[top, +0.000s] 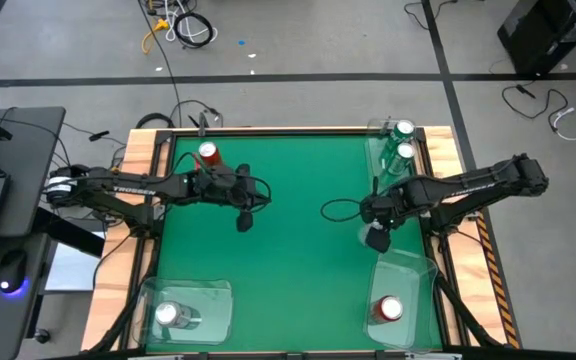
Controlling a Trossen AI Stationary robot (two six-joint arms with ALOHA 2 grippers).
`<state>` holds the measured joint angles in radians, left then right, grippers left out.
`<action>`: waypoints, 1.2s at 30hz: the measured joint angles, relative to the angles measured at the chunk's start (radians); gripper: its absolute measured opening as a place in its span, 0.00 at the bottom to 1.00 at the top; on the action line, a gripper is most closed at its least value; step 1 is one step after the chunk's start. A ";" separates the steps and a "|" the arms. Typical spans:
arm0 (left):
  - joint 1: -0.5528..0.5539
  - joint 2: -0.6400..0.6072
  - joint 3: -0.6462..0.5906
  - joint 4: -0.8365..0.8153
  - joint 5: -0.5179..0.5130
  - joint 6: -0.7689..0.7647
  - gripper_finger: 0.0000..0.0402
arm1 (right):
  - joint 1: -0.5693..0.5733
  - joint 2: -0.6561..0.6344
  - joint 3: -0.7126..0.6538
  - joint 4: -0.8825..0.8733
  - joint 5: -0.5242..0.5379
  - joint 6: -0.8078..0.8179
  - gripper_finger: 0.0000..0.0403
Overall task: Sort soda cans
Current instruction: Put the red-silver soda can into the bottom left transparent bin
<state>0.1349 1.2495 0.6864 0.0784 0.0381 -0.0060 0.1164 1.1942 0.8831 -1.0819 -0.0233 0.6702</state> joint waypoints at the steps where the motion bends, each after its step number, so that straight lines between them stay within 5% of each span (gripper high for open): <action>1: 0.000 0.000 0.019 -0.032 -0.002 0.005 0.00 | -0.009 0.001 0.011 0.019 0.004 -0.010 0.72; 7: -0.018 0.000 0.142 -0.230 -0.030 0.078 0.00 | -0.085 0.067 0.134 0.149 0.008 -0.097 0.72; 15: -0.028 -0.072 0.205 -0.409 -0.116 0.081 0.00 | -0.128 0.423 0.493 0.148 0.033 -0.389 0.72; 27: -0.067 -0.321 0.174 -0.561 -0.143 -0.007 0.00 | -0.146 0.911 1.136 -0.099 -0.004 -0.652 0.72; 36: -0.111 -0.390 0.174 -0.692 -0.184 -0.052 0.00 | -0.148 1.138 1.358 -0.194 -0.088 -0.684 0.72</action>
<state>0.0240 0.8595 0.8600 -0.6134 -0.1461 -0.0579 -0.0311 2.3322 2.2412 -1.2760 -0.1111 -0.0138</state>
